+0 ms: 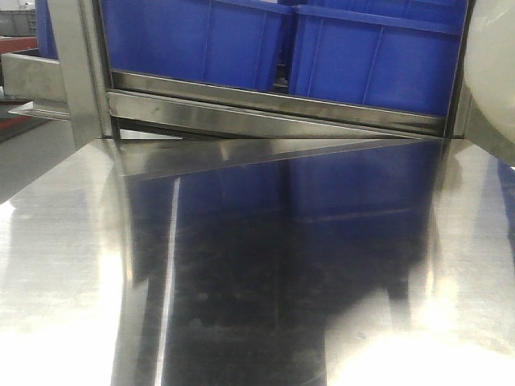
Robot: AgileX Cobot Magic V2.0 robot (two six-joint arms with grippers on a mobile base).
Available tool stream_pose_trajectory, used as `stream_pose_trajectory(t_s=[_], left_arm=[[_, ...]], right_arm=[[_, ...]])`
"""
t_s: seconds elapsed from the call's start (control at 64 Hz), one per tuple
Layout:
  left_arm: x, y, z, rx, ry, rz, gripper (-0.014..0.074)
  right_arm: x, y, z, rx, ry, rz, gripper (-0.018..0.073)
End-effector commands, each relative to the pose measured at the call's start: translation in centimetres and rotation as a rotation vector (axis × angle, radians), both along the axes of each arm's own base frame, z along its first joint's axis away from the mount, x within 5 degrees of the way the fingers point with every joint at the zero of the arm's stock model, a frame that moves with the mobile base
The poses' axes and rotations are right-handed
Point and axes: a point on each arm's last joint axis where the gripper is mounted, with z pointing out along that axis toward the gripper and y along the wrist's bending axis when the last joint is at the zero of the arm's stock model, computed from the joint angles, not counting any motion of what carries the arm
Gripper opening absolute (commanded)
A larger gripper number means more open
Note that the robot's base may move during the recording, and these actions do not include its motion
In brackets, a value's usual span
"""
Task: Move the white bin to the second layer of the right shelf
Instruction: 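Back away from the table and turn while holding the bin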
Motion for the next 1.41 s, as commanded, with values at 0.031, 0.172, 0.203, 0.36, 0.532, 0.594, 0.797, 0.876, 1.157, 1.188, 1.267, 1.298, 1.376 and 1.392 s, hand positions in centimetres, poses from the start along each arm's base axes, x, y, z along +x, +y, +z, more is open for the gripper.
stream_pose_trajectory(t_s=[0.031, 0.172, 0.203, 0.36, 0.532, 0.594, 0.797, 0.876, 1.157, 1.188, 1.267, 1.298, 1.376, 1.392], left_arm=[[0.03, 0.03, -0.39, -0.019, -0.060, 0.002, 0.0085], [0.03, 0.03, -0.39, -0.019, -0.060, 0.002, 0.0085], [0.03, 0.03, -0.39, -0.019, -0.060, 0.002, 0.0085], [0.03, 0.03, -0.39, -0.019, -0.060, 0.002, 0.0085], [0.03, 0.03, -0.39, -0.019, -0.060, 0.002, 0.0085], [0.03, 0.03, -0.39, -0.019, -0.060, 0.002, 0.0085], [0.03, 0.03, -0.39, -0.019, -0.060, 0.002, 0.0085], [0.03, 0.03, -0.39, -0.019, -0.060, 0.002, 0.0085], [0.03, 0.03, -0.39, -0.019, -0.060, 0.002, 0.0085], [0.03, 0.03, -0.39, -0.019, -0.060, 0.002, 0.0085], [0.03, 0.03, -0.39, -0.019, -0.060, 0.002, 0.0085], [0.03, 0.03, -0.39, -0.019, -0.060, 0.002, 0.0085], [0.03, 0.03, -0.39, -0.019, -0.060, 0.002, 0.0085], [0.03, 0.03, -0.39, -0.019, -0.060, 0.002, 0.0085]], right_arm=[[0.13, -0.02, 1.82, 0.020, -0.123, -0.004, 0.0033], [0.15, -0.01, 1.81, 0.020, -0.122, -0.003, 0.0033], [0.15, -0.01, 1.81, 0.020, -0.122, -0.003, 0.0033], [0.15, -0.01, 1.81, 0.020, -0.122, -0.003, 0.0033], [0.15, -0.01, 1.81, 0.020, -0.122, -0.003, 0.0033], [0.15, -0.01, 1.81, 0.020, -0.122, -0.003, 0.0033], [0.10, -0.03, 1.71, 0.018, -0.110, -0.004, 0.0033], [0.17, -0.01, 1.68, 0.017, -0.107, -0.004, 0.0033], [0.17, -0.01, 1.68, 0.017, -0.107, -0.004, 0.0033], [0.17, -0.01, 1.68, 0.017, -0.107, -0.004, 0.0033], [0.17, -0.01, 1.68, 0.017, -0.107, -0.004, 0.0033], [0.17, -0.01, 1.68, 0.017, -0.107, -0.004, 0.0033], [0.17, -0.01, 1.68, 0.017, -0.107, -0.004, 0.0033], [0.17, -0.01, 1.68, 0.017, -0.107, -0.004, 0.0033]])
